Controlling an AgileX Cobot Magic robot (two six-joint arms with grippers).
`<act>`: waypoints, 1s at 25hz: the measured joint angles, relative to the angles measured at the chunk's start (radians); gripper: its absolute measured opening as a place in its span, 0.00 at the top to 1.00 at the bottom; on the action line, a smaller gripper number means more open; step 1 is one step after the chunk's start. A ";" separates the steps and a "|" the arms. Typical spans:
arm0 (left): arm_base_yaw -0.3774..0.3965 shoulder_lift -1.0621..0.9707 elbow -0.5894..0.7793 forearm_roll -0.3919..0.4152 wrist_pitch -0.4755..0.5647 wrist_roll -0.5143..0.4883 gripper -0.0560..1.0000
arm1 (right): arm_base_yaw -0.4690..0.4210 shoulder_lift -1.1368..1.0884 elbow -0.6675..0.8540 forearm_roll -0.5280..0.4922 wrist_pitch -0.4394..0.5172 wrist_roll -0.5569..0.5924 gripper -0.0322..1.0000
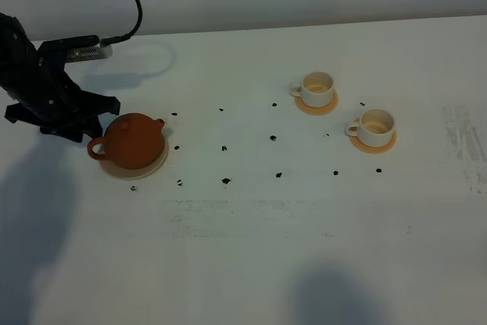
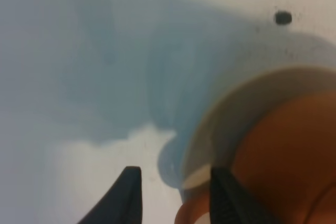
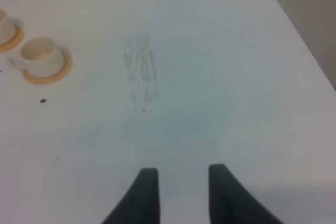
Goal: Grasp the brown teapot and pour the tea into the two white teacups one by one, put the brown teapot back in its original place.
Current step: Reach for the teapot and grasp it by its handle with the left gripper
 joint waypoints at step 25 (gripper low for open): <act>0.000 0.000 0.000 0.006 0.155 0.001 0.66 | 0.000 0.000 0.000 0.000 0.000 0.000 0.75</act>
